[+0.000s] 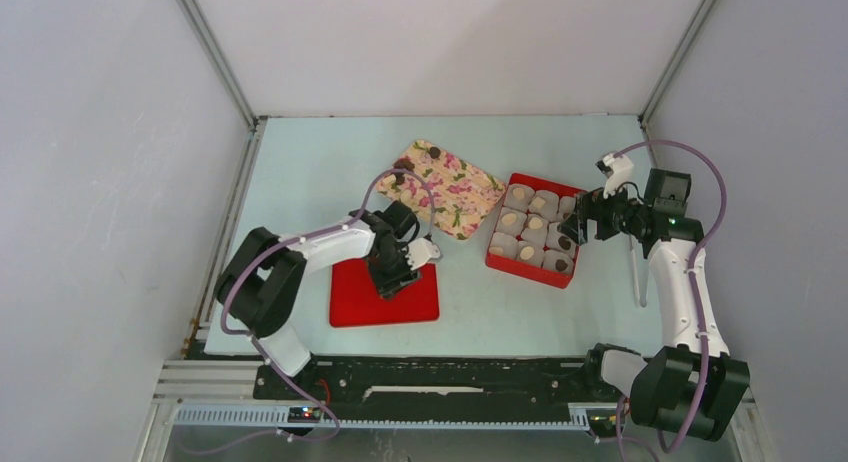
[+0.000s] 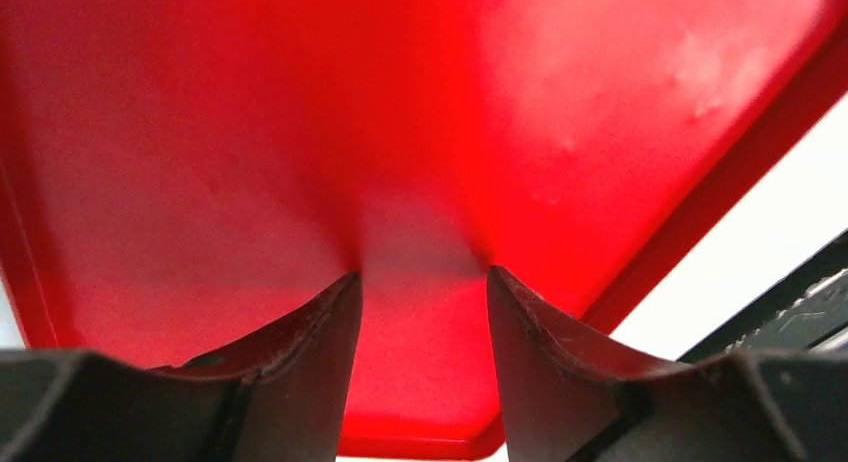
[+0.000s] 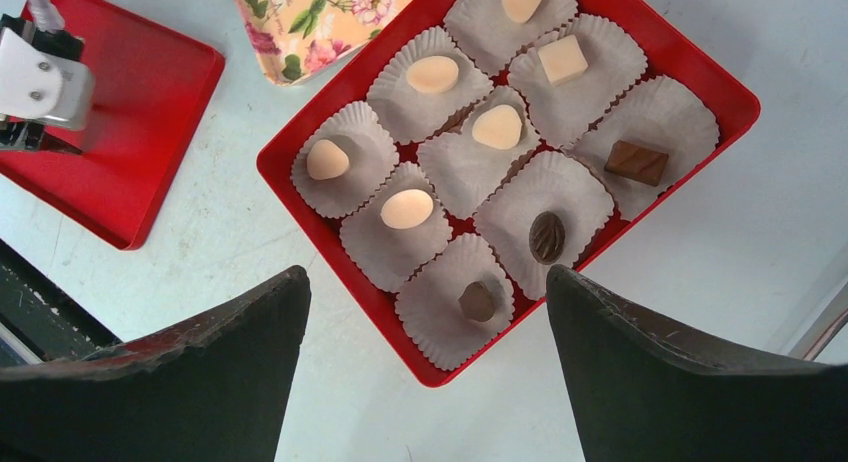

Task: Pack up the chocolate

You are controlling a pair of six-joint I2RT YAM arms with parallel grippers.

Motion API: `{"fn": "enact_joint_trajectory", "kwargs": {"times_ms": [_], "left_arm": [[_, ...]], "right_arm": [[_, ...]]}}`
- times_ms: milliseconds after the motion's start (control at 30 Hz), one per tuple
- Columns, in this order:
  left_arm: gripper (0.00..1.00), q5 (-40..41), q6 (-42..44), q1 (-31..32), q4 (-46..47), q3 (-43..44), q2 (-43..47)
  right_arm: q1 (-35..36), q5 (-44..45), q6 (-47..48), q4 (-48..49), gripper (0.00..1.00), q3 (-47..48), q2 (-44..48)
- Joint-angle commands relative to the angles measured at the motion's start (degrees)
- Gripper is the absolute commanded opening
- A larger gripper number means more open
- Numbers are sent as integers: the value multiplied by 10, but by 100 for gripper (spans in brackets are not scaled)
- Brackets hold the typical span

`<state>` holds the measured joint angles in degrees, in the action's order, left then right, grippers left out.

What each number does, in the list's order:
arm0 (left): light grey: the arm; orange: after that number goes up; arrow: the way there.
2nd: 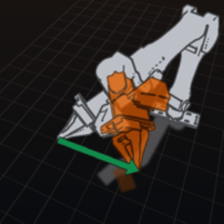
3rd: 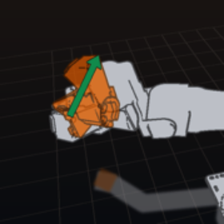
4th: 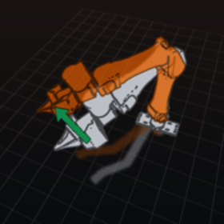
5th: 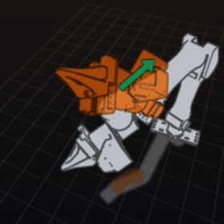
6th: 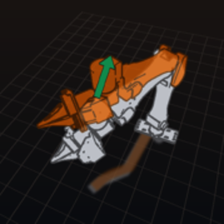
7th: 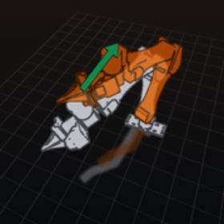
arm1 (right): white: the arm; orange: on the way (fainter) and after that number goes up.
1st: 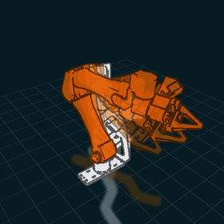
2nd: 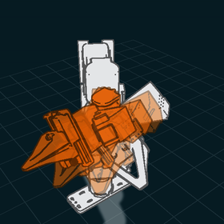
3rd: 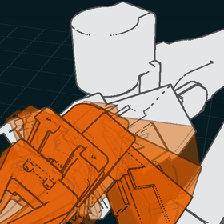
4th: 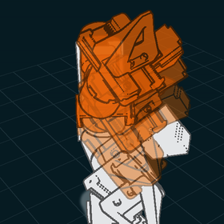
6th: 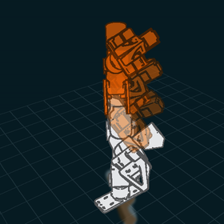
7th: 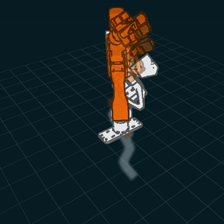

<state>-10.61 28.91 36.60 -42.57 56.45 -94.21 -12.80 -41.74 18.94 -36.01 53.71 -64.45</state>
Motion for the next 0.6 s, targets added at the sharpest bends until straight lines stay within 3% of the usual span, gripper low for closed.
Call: {"fn": "enact_joint_trajectory", "kwargs": {"times_ms": [0, 267, 400, 567], "left_arm": [[55, 1, -20, -6, 26, -14, -31], [57, -15, 16, -8, 31, -25, 80], [59, -72, 86, -7, 9, -55, 171], [55, -143, 111, 17, -54, -79, 183]], "right_arm": [[2, 3, 11, -3, 90, 2, 3], [-4, 6, 13, -4, 90, 2, 0], [-3, 8, 16, -2, 90, 2, -5], [0, 11, 19, 0, 90, 2, -9]]}}
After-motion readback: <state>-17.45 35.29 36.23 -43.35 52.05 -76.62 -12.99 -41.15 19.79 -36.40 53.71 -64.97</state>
